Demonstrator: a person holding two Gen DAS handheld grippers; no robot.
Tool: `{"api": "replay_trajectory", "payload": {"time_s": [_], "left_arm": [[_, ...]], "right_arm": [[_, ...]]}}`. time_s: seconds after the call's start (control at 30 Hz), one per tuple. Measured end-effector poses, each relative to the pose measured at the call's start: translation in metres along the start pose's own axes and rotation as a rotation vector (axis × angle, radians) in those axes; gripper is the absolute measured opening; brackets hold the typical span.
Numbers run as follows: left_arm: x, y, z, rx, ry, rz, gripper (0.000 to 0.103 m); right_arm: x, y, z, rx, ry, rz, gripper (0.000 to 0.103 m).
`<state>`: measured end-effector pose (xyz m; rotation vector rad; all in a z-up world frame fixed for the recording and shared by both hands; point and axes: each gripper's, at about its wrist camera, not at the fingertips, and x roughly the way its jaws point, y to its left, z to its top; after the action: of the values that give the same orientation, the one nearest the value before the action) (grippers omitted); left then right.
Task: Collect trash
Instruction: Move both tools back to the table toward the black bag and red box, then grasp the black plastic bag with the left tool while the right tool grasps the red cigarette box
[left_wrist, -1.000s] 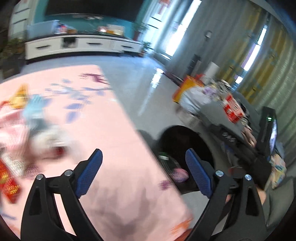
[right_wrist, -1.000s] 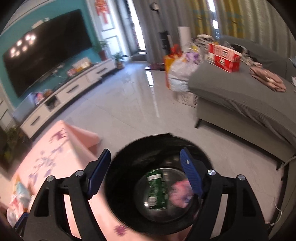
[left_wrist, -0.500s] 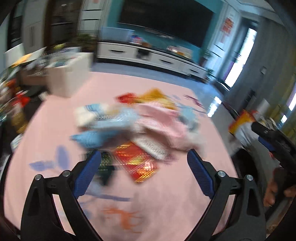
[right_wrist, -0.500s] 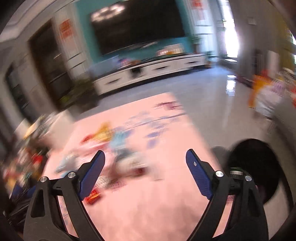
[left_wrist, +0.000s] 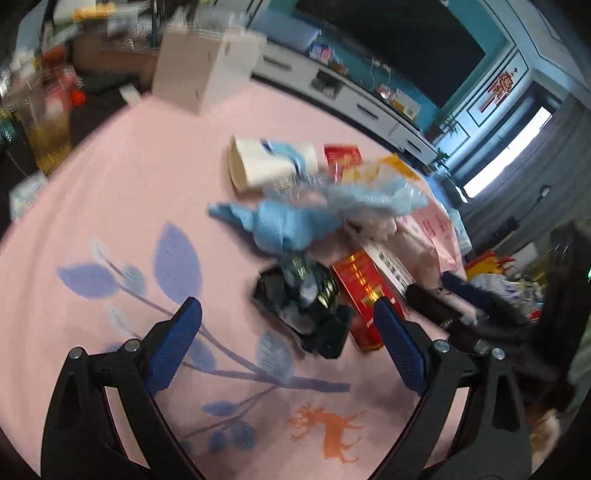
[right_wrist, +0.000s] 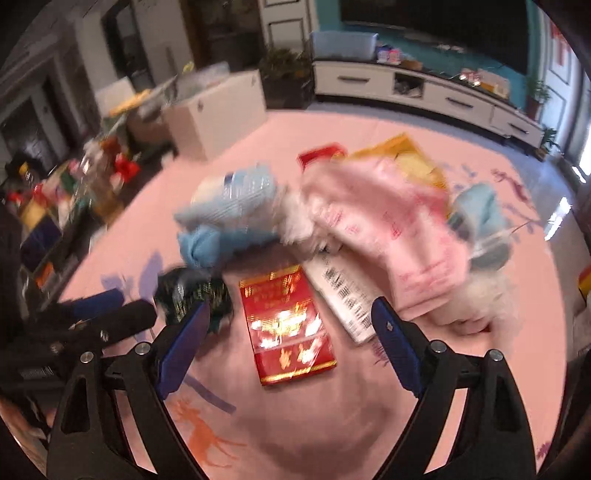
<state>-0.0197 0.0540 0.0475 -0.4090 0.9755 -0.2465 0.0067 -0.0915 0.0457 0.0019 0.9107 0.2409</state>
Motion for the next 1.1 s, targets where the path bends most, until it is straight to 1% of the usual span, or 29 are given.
{"api": "replay_trajectory", "payload": {"time_s": [0.1,0.17,0.2,0.33,0.37,0.4,0.43,0.47,0.5,0.53,0.57,0.6,0.67,0.87,1.0,1.1], "left_arm": [[0.012,0.002,-0.001,-0.03,0.017,-0.015,0.093],[0.018,0.003,-0.002,-0.036,0.022,-0.022,0.088],[0.02,0.001,-0.001,-0.037,0.026,-0.028,0.086],[0.035,0.001,0.0,-0.056,0.045,-0.05,0.074],[0.04,0.001,0.0,-0.063,0.055,-0.051,0.073],[0.042,0.002,0.0,-0.064,0.049,-0.049,0.073],[0.042,-0.001,0.001,-0.055,0.024,-0.036,0.071],[0.045,-0.002,0.002,-0.051,0.024,-0.028,0.064],[0.046,-0.003,0.001,-0.05,0.025,-0.026,0.063],[0.046,-0.003,0.0,-0.048,0.014,-0.02,0.058],[0.046,-0.004,0.0,-0.051,0.018,-0.032,0.055],[0.045,-0.004,0.0,-0.054,0.023,-0.039,0.053],[0.04,-0.004,0.0,-0.064,0.016,-0.032,0.052],[0.006,-0.003,-0.003,-0.049,-0.056,0.028,0.052],[-0.008,0.0,-0.005,-0.056,-0.075,0.031,0.052],[-0.015,-0.005,-0.007,-0.042,-0.1,0.048,0.052]], "right_arm": [[0.011,-0.014,-0.016,0.044,0.015,0.051,0.088],[0.01,-0.02,-0.023,0.06,0.033,0.075,0.088],[0.012,-0.024,-0.025,0.065,0.034,0.072,0.088],[0.017,-0.027,-0.028,0.066,0.041,0.06,0.088],[0.02,-0.027,-0.028,0.063,0.044,0.055,0.088],[0.022,-0.025,-0.028,0.054,0.044,0.051,0.088],[0.024,-0.023,-0.028,0.043,0.044,0.042,0.088],[0.026,-0.022,-0.028,0.031,0.045,0.033,0.088],[0.029,-0.02,-0.028,0.019,0.047,0.023,0.088],[0.031,-0.018,-0.028,0.011,0.049,0.017,0.088],[0.033,-0.016,-0.028,0.003,0.052,0.012,0.088],[0.034,-0.015,-0.028,-0.005,0.054,0.009,0.088],[0.037,-0.012,-0.029,-0.014,0.054,0.003,0.088],[0.046,-0.003,-0.029,-0.056,0.061,-0.045,0.088],[0.052,0.006,-0.029,-0.094,0.057,-0.081,0.087],[0.052,0.011,-0.028,-0.097,0.036,-0.077,0.079]]}}
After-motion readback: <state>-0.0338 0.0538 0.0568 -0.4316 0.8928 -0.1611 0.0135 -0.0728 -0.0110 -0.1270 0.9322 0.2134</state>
